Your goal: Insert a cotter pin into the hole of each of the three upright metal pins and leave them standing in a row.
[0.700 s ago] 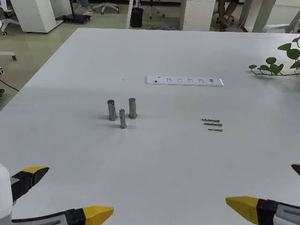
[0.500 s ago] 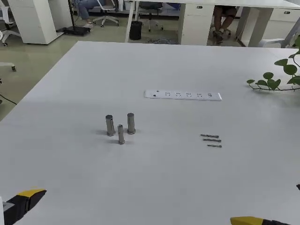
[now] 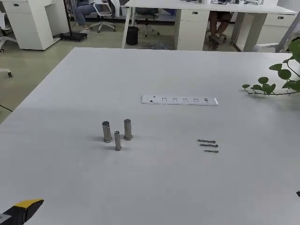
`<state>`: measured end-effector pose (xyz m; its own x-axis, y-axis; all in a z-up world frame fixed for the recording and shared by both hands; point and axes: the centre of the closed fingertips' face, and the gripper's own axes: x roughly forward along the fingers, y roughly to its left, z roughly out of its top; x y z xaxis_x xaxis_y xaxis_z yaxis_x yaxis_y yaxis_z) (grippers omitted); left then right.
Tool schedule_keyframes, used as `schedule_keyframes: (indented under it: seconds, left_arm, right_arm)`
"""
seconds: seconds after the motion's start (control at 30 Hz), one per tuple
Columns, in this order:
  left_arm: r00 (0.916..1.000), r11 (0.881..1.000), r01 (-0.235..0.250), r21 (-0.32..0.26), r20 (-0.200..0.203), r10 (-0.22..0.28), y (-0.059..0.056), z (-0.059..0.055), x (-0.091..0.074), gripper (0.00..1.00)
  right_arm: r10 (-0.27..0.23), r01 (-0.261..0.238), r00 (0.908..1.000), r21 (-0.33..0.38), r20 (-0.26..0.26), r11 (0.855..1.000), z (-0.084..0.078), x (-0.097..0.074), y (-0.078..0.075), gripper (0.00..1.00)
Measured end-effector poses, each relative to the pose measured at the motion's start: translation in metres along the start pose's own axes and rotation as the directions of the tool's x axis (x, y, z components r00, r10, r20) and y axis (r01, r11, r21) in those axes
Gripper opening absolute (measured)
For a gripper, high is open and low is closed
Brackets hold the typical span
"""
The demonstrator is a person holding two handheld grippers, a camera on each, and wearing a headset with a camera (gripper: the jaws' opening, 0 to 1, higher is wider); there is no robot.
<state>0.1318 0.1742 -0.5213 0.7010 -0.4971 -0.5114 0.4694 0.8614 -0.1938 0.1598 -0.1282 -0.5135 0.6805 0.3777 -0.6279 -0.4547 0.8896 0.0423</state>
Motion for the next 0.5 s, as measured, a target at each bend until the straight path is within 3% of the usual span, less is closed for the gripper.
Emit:
schedule_keyframes:
  seconds: [0.23, 0.5]
  left_arm:
    - [0.9996, 1.0, 0.02, 0.008, -0.02, -0.02, -0.0065, -0.0032, 0.0018, 0.99]
    - [0.9996, 1.0, 0.02, 0.005, -0.021, -0.02, -0.006, -0.0045, 0.0015, 0.99]
  right_arm:
    - [0.008, -0.008, 1.0, 0.008, -0.005, 1.0, -0.0021, 0.0, 0.0028, 0.98]
    - [0.001, -0.001, 1.0, 0.017, -0.009, 1.0, -0.0043, -0.0032, 0.0032, 0.98]
